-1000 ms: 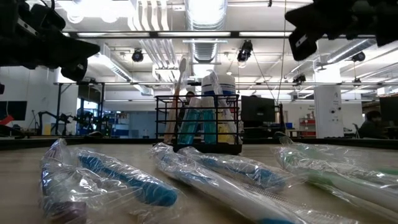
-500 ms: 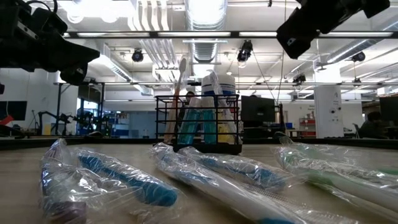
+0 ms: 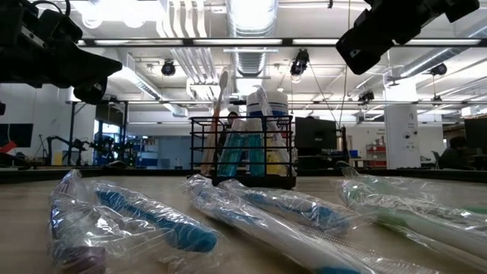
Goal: Pick & Place toothbrushing station
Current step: Put the right green toothbrush into the wire organizer
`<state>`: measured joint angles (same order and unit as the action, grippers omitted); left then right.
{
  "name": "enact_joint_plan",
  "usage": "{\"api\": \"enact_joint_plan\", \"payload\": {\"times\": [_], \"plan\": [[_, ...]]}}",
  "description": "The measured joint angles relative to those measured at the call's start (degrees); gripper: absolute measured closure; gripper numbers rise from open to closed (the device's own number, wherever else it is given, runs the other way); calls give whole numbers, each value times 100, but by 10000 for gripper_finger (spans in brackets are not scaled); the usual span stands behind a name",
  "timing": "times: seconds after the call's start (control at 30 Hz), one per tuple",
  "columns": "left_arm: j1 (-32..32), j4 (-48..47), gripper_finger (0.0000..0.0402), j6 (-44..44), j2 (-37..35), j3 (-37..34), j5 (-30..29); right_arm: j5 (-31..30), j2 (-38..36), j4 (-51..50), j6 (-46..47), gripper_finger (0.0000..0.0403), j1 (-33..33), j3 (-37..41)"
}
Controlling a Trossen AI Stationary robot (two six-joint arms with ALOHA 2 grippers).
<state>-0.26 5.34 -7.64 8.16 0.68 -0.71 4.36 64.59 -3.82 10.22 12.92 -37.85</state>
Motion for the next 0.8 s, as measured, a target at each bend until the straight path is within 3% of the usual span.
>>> {"api": "enact_joint_plan", "payload": {"times": [0.8], "plan": [[1,-2,389,31,0,-1,0,9,-34,-24,74,394,110,-9]]}}
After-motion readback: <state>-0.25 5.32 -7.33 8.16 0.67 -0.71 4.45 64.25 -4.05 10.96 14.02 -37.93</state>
